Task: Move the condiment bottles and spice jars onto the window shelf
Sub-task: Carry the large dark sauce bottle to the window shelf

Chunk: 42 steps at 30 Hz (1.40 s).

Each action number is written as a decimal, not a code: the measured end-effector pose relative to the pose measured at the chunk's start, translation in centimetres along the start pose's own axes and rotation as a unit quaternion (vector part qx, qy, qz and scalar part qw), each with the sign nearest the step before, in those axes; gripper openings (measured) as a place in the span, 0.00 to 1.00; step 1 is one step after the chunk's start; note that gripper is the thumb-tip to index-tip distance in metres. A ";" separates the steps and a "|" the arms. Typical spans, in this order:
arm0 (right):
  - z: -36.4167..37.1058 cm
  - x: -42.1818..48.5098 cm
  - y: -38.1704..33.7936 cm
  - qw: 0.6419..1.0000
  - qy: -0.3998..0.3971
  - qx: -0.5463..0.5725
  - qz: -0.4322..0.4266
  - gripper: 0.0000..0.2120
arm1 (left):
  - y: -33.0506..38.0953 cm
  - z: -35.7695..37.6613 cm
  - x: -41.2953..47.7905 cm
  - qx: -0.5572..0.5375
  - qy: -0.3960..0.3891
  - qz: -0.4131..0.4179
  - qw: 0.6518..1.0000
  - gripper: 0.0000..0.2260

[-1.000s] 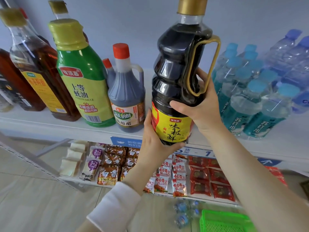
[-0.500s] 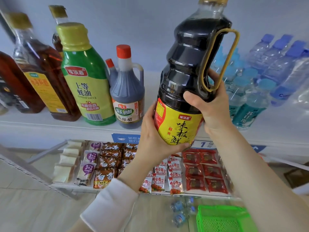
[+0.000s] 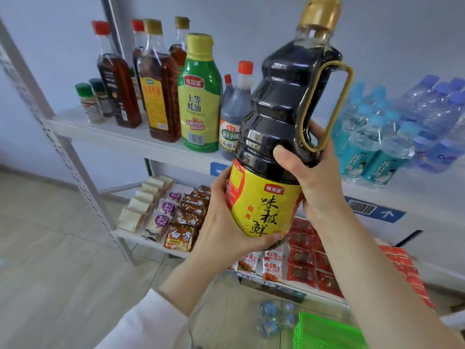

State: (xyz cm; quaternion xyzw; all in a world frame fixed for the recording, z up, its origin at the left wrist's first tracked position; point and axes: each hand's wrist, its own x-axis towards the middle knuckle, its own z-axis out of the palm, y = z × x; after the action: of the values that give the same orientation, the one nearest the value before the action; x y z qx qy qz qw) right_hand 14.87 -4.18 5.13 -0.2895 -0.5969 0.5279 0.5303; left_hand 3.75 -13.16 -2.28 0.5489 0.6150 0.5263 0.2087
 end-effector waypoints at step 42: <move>87.6 -11.8 6.9 0.886 -0.428 0.109 0.142 0.37 | -25.0 -74.5 -17.2 0.034 0.372 -0.161 0.914 0.54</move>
State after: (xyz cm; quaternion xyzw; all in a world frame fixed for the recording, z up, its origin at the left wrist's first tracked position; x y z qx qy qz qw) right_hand -65.66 -41.34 5.31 -0.0575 -0.6570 0.7320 0.1707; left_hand -64.45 -55.86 -2.95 0.2143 0.7457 0.6303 0.0278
